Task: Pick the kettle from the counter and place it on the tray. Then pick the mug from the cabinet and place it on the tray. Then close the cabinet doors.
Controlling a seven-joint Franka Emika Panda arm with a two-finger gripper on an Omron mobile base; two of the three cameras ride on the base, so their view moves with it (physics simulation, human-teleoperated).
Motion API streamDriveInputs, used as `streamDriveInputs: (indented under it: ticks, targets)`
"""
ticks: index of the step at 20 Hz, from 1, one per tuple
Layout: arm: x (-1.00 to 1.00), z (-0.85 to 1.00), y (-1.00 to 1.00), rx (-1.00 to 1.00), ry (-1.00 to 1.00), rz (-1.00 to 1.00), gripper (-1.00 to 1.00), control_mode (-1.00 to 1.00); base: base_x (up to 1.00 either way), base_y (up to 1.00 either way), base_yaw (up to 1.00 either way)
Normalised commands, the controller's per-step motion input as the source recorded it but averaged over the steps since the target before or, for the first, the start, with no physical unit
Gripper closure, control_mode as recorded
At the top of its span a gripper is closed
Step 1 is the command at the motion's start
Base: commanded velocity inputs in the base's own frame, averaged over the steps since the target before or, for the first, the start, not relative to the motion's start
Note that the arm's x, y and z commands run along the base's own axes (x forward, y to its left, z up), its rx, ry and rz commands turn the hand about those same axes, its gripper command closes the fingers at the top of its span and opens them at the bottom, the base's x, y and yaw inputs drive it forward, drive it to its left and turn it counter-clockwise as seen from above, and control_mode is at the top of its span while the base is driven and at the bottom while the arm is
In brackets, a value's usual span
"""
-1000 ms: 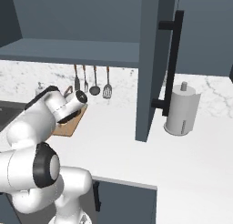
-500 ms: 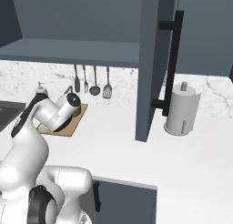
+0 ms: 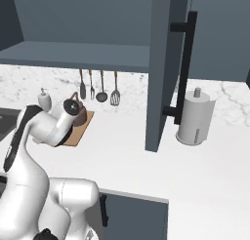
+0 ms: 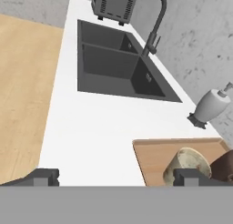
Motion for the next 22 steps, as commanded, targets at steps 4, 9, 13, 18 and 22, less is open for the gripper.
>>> streamDriveInputs:
  ticks: [4,9,13,18,22]
  targets:
    - [-0.29,0.31,0.00,0.00,0.00,0.00,-1.00,-1.00,0.00,0.00,0.00]
    - [-0.21,0.27,0.03,0.00,-0.02,0.04,-1.00,-1.00,0.00,0.00,0.00]
    - [-0.23,0.27,0.22,0.00,-0.15,0.18,-1.00,-1.00,0.00,0.00,0.00]
    - [-0.32,0.29,0.31,0.00,-0.32,0.23,-1.00,-1.00,0.00,0.00,0.00]
    - [-0.45,0.30,0.34,0.00,-0.40,0.20,-1.00,-1.00,0.00,0.00,0.00]
